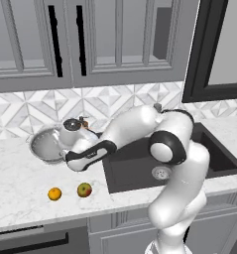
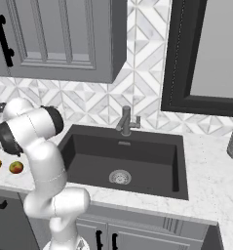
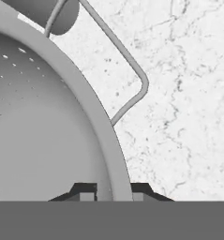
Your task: Put the colander in the sink, put the tangerine, apple in the colander, and turn on the sink faucet and pour water over the colander.
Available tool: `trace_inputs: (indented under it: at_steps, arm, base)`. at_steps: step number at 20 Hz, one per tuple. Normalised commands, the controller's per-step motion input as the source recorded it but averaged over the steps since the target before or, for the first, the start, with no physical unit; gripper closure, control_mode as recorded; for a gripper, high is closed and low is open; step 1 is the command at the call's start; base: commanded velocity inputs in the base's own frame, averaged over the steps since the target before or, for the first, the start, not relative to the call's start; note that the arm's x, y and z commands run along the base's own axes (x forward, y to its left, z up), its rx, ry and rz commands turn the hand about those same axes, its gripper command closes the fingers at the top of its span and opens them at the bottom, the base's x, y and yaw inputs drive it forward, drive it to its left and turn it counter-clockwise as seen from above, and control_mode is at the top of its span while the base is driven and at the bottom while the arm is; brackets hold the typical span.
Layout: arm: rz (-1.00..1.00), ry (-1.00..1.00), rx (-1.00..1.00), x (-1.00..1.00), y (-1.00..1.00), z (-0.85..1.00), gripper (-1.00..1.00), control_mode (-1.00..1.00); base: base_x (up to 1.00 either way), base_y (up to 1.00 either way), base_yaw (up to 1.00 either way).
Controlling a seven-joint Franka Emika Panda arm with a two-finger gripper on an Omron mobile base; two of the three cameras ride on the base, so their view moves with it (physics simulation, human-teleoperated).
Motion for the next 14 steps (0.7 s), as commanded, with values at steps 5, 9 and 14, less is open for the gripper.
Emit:
trace_inputs:
  at_steps: [5, 9, 14]
  arm:
    - [-0.32, -0.17, 0.35, -0.71, -0.72, 0.42, 1.00, -1.00]
    - [-0.25, -0.01, 0.18, -0.74, -0.54, 0.91, 1.00, -1.00]
    - [-0.12, 0.03, 0.07, -0.49, -0.48, 1.00, 1.00, -1.00]
  base:
    - [0.00, 0.00, 0.00]
    - [0.00, 0.00, 0.00]
    - [0.00, 0.00, 0.00]
